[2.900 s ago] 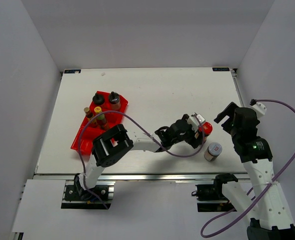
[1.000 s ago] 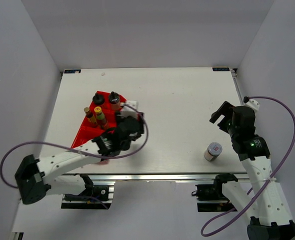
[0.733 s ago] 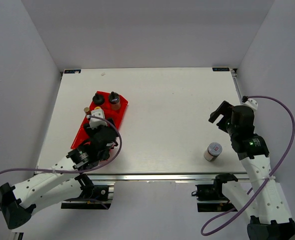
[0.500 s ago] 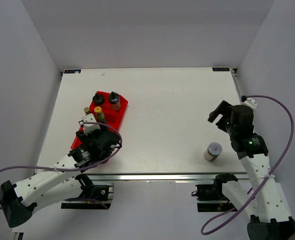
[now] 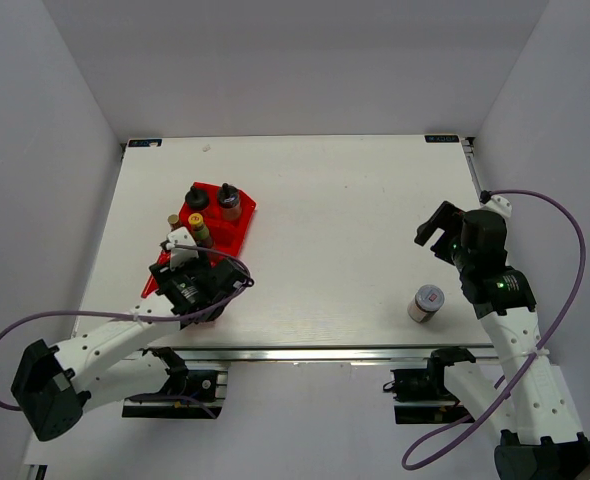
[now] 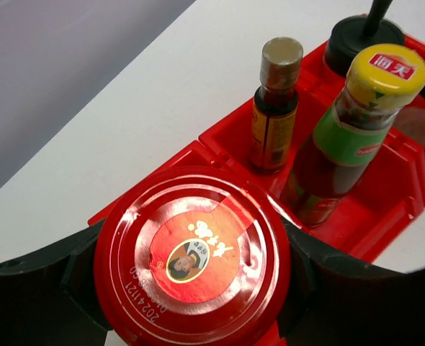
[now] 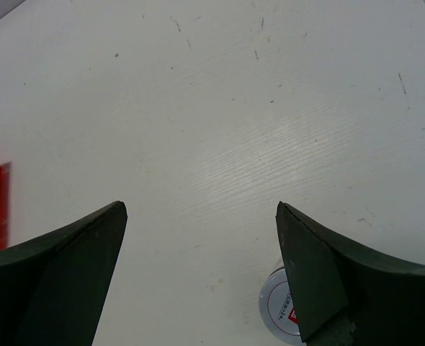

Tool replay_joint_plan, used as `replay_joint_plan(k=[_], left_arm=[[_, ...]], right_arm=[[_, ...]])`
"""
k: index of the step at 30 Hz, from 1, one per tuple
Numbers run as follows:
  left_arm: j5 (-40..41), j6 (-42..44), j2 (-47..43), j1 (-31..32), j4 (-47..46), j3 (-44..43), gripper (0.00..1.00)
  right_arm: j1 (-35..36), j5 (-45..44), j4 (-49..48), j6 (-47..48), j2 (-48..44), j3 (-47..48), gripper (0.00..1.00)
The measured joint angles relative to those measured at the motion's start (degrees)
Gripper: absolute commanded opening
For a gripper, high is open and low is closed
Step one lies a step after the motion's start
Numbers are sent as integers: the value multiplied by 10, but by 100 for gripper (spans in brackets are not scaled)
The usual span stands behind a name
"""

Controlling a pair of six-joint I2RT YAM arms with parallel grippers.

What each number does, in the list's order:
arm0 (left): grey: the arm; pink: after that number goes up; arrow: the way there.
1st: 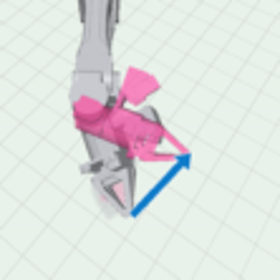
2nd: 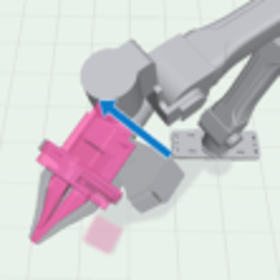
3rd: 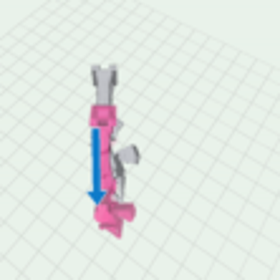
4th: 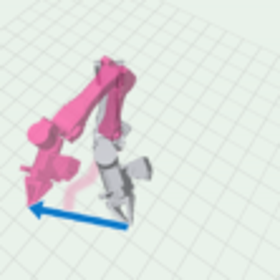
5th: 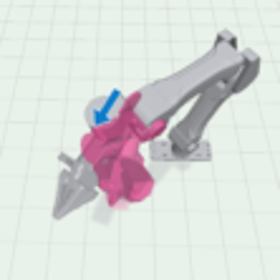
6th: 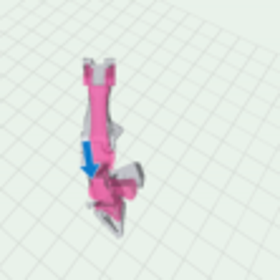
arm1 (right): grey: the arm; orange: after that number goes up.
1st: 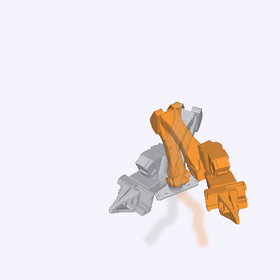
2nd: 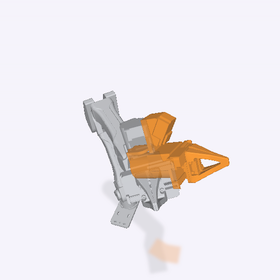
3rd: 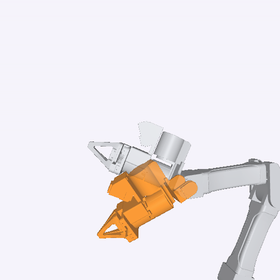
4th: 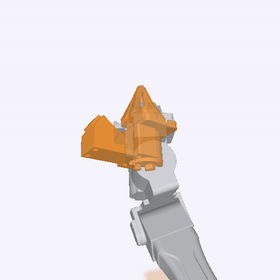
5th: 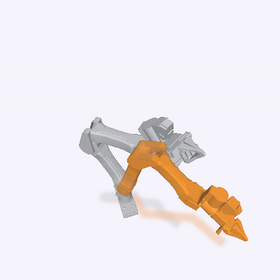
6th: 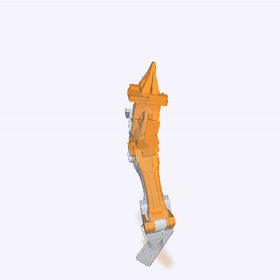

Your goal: Organize the condiment bottles

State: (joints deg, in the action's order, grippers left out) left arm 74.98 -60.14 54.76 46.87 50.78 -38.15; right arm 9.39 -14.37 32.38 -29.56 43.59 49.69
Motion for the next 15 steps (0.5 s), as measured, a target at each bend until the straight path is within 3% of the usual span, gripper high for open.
replay_joint_plan(k=[8, 15], left_arm=[[-6, -8, 99, -62, -39, -5, 53], [0, -17, 102, -114, -91, 8, 56]], right_arm=[[0, 6, -1, 0, 0, 0, 89], [0, 6, -6, 1, 3, -5, 89]])
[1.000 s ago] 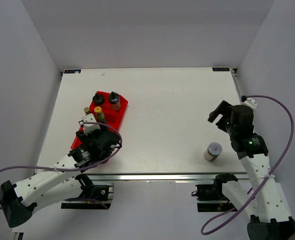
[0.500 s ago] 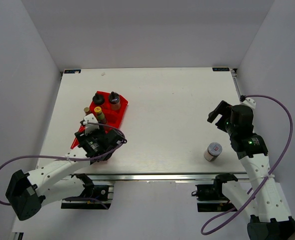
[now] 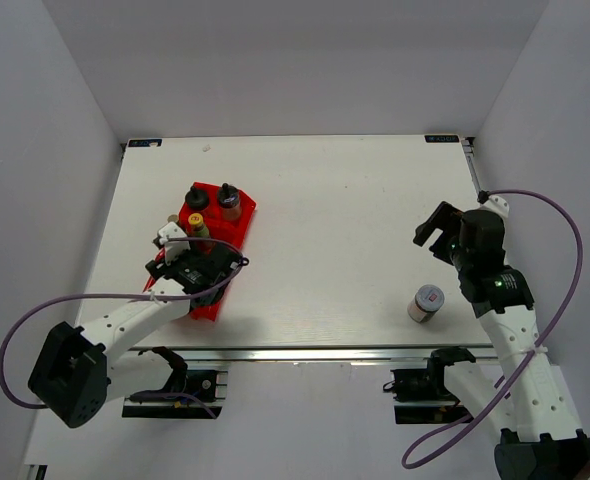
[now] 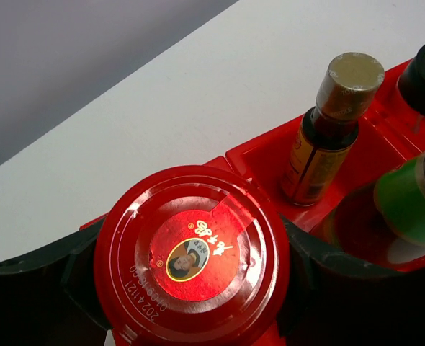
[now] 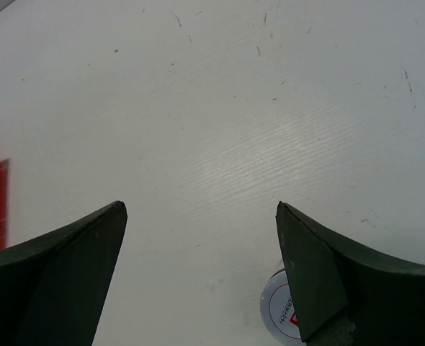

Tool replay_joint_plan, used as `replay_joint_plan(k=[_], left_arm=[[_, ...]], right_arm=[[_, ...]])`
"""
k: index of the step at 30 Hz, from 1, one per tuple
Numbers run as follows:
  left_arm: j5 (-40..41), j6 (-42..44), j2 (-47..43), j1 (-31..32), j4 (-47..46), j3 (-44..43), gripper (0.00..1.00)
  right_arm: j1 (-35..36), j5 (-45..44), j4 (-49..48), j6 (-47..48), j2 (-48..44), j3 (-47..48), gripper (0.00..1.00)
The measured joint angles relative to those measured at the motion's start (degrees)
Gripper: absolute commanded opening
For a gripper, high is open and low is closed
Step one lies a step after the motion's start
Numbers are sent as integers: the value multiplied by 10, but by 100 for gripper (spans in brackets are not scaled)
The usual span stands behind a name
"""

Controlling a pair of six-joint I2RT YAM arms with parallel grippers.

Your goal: Organize the condiment bottles

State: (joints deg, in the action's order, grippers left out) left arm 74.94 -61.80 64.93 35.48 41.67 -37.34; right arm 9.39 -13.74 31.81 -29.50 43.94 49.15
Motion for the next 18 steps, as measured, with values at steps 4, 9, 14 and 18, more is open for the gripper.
replay_joint_plan(k=[4, 9, 14, 18], left_arm=[[-1, -6, 5, -7, -30, 14, 57], [0, -13, 42, -13, -50, 14, 58], [4, -26, 65, -29, -62, 14, 63], [7, -36, 93, -53, -50, 9, 70]], right_arm=[[0, 0, -3, 0, 4, -2, 89], [0, 0, -4, 1, 4, -3, 89], [0, 0, -4, 2, 4, -3, 89], [0, 0, -4, 2, 4, -3, 89]])
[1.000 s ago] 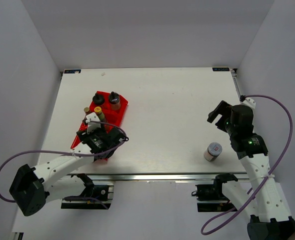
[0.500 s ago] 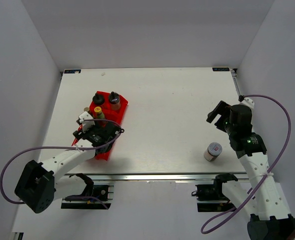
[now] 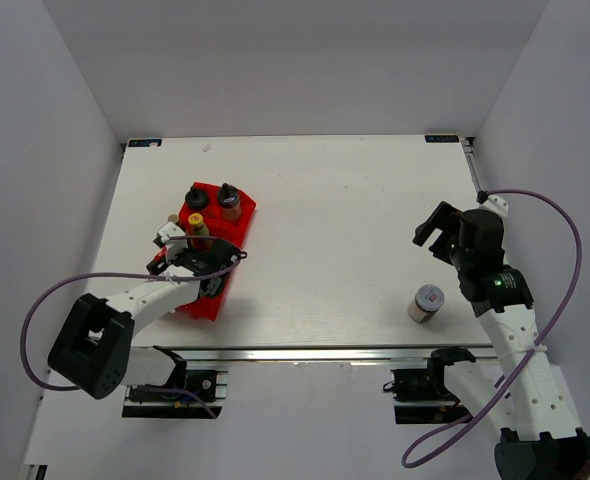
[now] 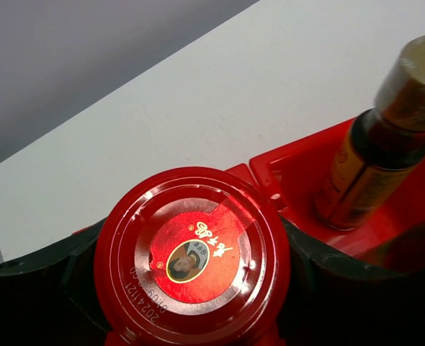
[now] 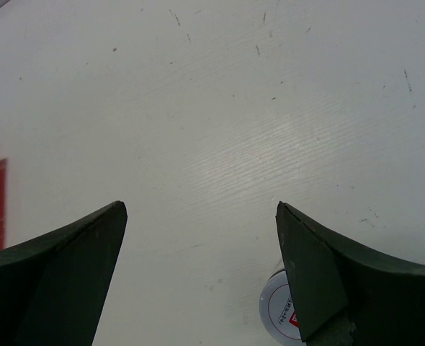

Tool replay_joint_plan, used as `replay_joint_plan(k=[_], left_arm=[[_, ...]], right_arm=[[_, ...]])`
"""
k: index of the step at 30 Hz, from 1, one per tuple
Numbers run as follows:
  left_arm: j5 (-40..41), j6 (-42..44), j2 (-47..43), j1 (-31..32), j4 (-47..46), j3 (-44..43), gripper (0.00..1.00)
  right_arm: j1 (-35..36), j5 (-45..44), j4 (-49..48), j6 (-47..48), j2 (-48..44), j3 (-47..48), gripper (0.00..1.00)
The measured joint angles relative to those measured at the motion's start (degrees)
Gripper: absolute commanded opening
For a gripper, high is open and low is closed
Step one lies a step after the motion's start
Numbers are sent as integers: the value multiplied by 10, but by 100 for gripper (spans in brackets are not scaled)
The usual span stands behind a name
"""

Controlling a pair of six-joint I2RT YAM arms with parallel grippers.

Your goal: Organize the condiment bottles

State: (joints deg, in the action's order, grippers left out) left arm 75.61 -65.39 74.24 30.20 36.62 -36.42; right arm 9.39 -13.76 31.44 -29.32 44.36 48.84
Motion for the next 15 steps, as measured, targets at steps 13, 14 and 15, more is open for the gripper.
replay_joint_plan(k=[13, 14, 15], left_arm=[[3, -30, 105, -36, 83, -72, 82], [4, -30, 111, -37, 94, -78, 85], [4, -31, 115, -38, 102, -83, 87]], right_arm=[[0, 0, -2, 2, 0, -1, 89], [0, 0, -4, 3, 0, -3, 89], [0, 0, -4, 4, 0, -4, 89]])
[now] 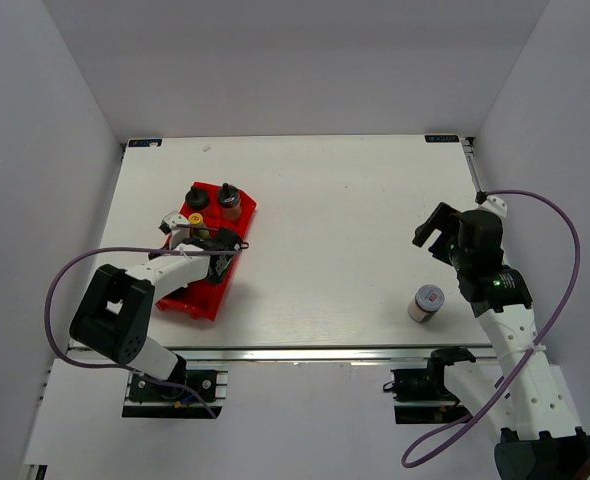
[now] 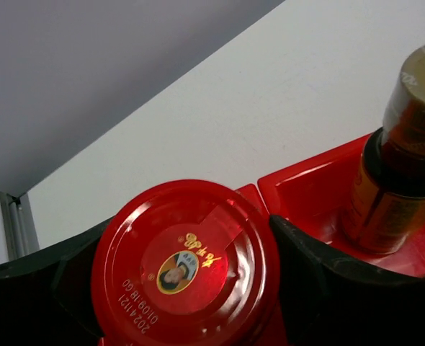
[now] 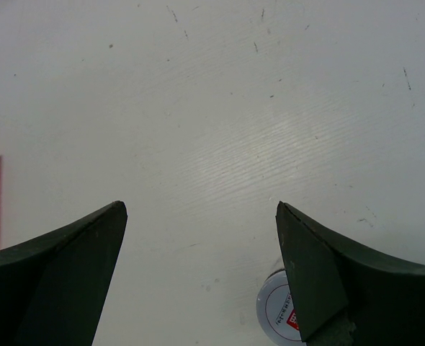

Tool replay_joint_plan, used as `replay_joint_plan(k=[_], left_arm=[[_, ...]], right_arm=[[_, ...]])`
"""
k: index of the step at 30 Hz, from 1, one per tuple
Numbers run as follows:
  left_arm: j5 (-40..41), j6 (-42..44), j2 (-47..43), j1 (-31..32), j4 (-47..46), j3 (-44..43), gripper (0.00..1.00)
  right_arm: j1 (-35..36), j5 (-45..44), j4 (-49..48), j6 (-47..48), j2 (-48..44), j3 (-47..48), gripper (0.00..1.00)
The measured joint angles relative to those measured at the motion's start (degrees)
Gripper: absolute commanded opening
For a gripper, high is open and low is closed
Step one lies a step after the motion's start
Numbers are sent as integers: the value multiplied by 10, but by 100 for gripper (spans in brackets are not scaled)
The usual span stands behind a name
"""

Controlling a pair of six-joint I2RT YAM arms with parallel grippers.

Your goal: Organize the condiment bottles

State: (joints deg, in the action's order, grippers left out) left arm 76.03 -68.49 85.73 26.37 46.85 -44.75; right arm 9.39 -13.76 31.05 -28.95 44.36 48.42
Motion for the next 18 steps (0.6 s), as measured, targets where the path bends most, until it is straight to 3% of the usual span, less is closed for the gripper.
replay_joint_plan(k=[6, 18], left_arm=[[-1, -11, 22, -4, 59, -29, 97], [-50, -30, 18, -4, 151, -63, 98]], right_arm=[[0, 0, 0, 3, -1, -7, 89], [0, 1, 0, 9, 0, -7, 89]])
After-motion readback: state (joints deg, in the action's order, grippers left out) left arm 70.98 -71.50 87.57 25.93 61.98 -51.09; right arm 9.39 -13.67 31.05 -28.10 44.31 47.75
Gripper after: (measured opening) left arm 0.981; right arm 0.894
